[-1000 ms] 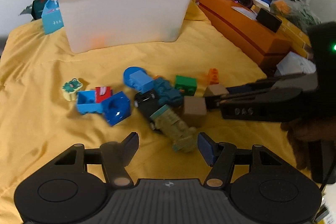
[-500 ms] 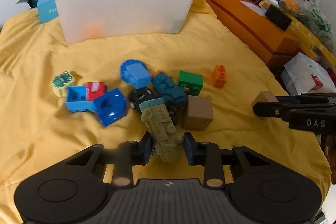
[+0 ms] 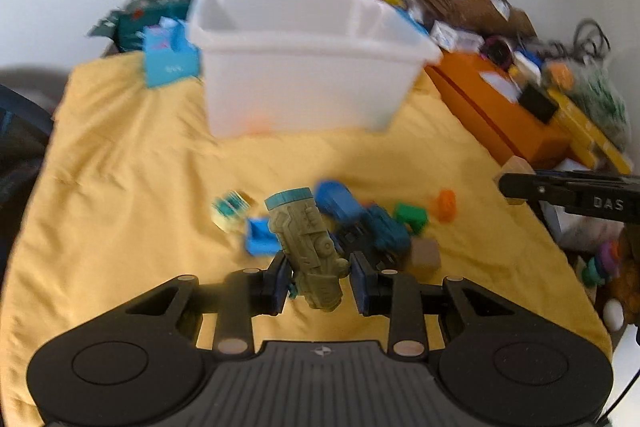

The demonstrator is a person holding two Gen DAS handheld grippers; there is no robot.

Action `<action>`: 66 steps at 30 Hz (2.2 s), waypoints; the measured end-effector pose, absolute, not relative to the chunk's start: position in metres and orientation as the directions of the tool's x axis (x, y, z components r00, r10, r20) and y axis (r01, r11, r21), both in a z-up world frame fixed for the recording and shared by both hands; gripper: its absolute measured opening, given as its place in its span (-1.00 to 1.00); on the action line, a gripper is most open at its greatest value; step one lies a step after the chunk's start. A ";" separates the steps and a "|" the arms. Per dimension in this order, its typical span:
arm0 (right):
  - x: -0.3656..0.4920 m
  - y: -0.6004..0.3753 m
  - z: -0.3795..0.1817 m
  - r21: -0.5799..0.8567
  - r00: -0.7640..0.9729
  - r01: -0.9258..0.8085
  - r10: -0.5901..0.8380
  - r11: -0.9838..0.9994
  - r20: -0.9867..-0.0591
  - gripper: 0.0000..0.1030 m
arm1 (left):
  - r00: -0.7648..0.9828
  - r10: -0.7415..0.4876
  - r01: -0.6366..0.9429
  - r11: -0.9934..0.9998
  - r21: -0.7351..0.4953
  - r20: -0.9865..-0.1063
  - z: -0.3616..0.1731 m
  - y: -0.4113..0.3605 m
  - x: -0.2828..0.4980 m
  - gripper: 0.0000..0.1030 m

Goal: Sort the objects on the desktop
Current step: 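Grasp the olive-green toy train with the left tool while the right tool grasps the brown wooden cube, then carry the train and wooden cube over the white bin and open the left tool, then grasp the blue block with the left tool while the right tool holds the wooden cube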

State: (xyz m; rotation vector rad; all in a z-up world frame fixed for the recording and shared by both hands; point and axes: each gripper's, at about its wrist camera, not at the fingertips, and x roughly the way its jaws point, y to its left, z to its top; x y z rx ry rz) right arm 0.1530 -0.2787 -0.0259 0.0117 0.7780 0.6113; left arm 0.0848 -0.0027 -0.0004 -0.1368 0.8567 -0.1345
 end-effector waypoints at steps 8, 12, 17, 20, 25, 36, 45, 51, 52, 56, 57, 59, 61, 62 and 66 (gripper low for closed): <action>0.171 -0.256 0.026 0.235 0.569 -0.577 0.591 0.782 -0.571 -0.28 | 0.709 -0.138 0.024 0.985 -0.173 -0.692 0.050 0.036 0.111 -0.32; 0.192 -0.246 0.051 0.226 0.571 -0.596 0.604 0.771 -0.556 -0.28 | 0.726 -0.135 0.054 0.989 -0.140 -0.674 0.075 0.041 0.131 -0.31; 0.226 -0.237 0.078 0.213 0.575 -0.606 0.607 0.767 -0.548 -0.28 | 0.735 -0.133 0.068 0.990 -0.122 -0.665 0.101 0.046 0.162 -0.31; 0.243 -0.231 0.091 0.212 0.566 -0.612 0.610 0.762 -0.555 -0.28 | 0.730 -0.140 0.059 0.988 -0.142 -0.669 0.112 0.050 0.183 -0.31; 0.267 -0.220 0.102 0.185 0.560 -0.618 0.593 0.764 -0.579 -0.28 | 0.709 -0.146 0.053 0.987 -0.154 -0.690 0.119 0.052 0.217 -0.31; 0.326 -0.186 0.093 0.206 0.471 -0.570 0.522 0.795 -0.711 -0.28 | 0.621 -0.134 0.050 0.990 -0.132 -0.772 0.111 0.045 0.277 -0.37; 0.317 -0.185 0.089 0.098 0.536 -0.592 0.481 0.800 -0.693 0.55 | 0.701 -0.102 0.053 0.994 -0.090 -0.706 0.105 0.047 0.243 -0.05; 0.223 -0.212 0.033 0.081 0.506 -0.669 0.532 0.739 -0.679 0.56 | 0.718 -0.118 0.098 0.993 -0.069 -0.686 0.040 0.036 0.160 0.11; 0.209 -0.214 0.016 0.074 0.490 -0.668 0.514 0.740 -0.704 0.56 | 0.703 -0.117 0.105 0.993 -0.060 -0.702 0.023 0.032 0.146 0.11; 0.163 -0.222 -0.053 0.134 0.376 -0.667 0.486 0.733 -0.789 0.27 | 0.618 -0.136 0.110 0.990 -0.086 -0.774 -0.030 0.016 0.113 0.11; 0.155 -0.221 -0.064 0.127 0.368 -0.669 0.475 0.732 -0.800 0.26 | 0.597 -0.142 0.101 0.990 -0.101 -0.790 -0.042 0.012 0.109 0.11; 0.146 -0.219 -0.080 0.097 0.380 -0.663 0.445 0.742 -0.811 0.26 | 0.577 -0.143 0.087 0.990 -0.113 -0.804 -0.056 0.004 0.106 0.11; 0.143 -0.215 -0.086 0.103 0.386 -0.652 0.446 0.751 -0.808 0.26 | 0.580 -0.153 0.076 0.988 -0.134 -0.800 -0.063 -0.003 0.108 0.11; 0.142 -0.213 -0.088 0.106 0.390 -0.655 0.456 0.748 -0.800 0.26 | 0.585 -0.159 0.076 0.987 -0.141 -0.795 -0.064 -0.006 0.109 0.11; 0.145 -0.204 -0.094 0.081 0.418 -0.676 0.471 0.732 -0.777 0.02 | 0.606 -0.171 0.087 0.985 -0.149 -0.777 -0.066 -0.014 0.125 0.10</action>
